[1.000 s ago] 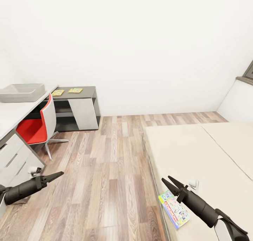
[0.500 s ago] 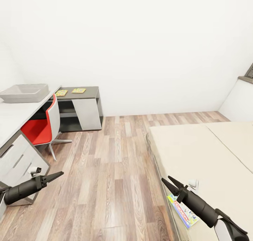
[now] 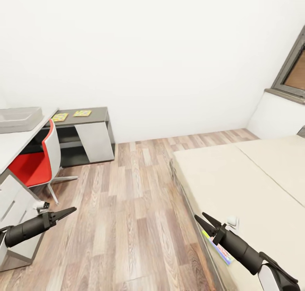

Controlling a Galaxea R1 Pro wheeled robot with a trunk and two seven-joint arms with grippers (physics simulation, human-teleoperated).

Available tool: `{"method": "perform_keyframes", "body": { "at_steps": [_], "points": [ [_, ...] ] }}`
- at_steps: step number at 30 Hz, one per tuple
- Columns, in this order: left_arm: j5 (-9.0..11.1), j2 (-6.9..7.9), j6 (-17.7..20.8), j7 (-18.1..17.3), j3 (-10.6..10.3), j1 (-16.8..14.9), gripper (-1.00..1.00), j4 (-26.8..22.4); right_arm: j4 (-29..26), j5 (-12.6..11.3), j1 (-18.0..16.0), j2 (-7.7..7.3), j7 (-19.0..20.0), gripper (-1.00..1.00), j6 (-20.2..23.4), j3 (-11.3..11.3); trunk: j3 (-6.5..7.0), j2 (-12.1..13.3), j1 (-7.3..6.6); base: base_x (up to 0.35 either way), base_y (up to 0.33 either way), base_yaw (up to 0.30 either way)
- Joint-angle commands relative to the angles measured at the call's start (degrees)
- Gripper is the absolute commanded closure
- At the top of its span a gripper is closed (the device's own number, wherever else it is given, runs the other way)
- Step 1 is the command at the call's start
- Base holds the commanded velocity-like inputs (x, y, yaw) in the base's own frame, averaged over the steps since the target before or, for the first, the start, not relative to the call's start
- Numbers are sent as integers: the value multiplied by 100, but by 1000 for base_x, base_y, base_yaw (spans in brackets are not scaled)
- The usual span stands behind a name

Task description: Put all the toys in the child's room - the three board games (two on the bed and one on the table), the two jigsaw puzzles on the table, and the tennis ball on the table - inside the toy box on the table in the child's room.

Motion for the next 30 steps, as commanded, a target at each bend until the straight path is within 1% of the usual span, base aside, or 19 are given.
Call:
{"method": "perform_keyframes", "body": {
  "at_steps": [1, 30],
  "points": [
    [0, 2, 61, -22, 1, -2, -100, 2, -2, -40, -5, 0, 6, -100, 49, -2, -8, -11, 3, 0, 252, -255],
    [0, 9, 60, -22, 1, -2, -100, 6, 7, -55, -3, 0, -39, -100, 58, -11, 59, -11, 3, 0, 257, -257]
  ]
}}
